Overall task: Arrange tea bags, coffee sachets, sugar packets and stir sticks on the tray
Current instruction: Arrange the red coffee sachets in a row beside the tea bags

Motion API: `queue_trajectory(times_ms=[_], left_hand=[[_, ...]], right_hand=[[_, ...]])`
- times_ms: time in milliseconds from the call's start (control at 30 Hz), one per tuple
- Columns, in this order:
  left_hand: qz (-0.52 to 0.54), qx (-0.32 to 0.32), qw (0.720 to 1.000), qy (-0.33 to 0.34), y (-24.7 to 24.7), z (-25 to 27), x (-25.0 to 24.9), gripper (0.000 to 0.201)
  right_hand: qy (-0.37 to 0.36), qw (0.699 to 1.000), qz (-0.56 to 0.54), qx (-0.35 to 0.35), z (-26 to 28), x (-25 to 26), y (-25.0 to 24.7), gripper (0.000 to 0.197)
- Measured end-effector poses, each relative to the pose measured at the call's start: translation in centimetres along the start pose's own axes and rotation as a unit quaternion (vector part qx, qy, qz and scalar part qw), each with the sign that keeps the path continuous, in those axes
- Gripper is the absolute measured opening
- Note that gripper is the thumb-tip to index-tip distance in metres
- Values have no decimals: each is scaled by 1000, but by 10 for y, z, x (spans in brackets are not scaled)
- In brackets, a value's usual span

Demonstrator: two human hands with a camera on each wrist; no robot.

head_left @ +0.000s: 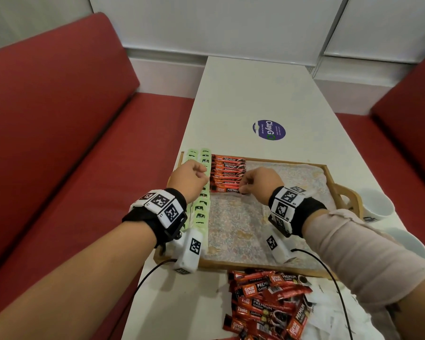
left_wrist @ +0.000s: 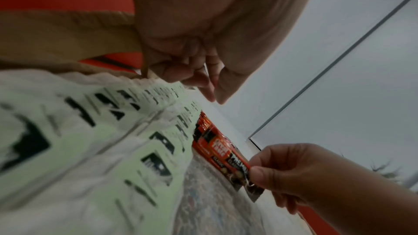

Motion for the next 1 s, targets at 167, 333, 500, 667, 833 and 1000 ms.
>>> queue_trajectory(times_ms=[167, 333, 500, 667, 833, 1000], left_hand=[[-72, 12, 997, 13, 3, 1, -7, 13], [-98, 103, 990, 23, 12, 8, -16, 14], [-79, 166, 983, 3, 27, 14, -13, 14], [-66, 178, 982, -9, 35, 12, -12, 9], [-60, 180, 981, -41, 39, 10, -7, 13], [-59, 179, 981, -52, 38, 9, -10, 15]], right_hand=[[13, 999, 31, 19, -4, 3, 10, 6], [16, 998, 65, 8, -5, 8, 11, 8], [0, 996, 91, -9, -3, 10, 10, 9], [2, 996, 90, -27, -2, 10, 10, 10], [11, 996, 89, -22, -4, 9, 10, 25], [14, 995, 101, -16, -4, 9, 11, 26]])
Point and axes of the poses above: each hand's wrist, its own z-axis away from the middle knuckle, its own y-axis out of the palm, x = y × z, the point moved 4 cm from there along -z, towards the middle knuckle, and after that the axes turned 9 degrees about -x, right-handed, at the moved point
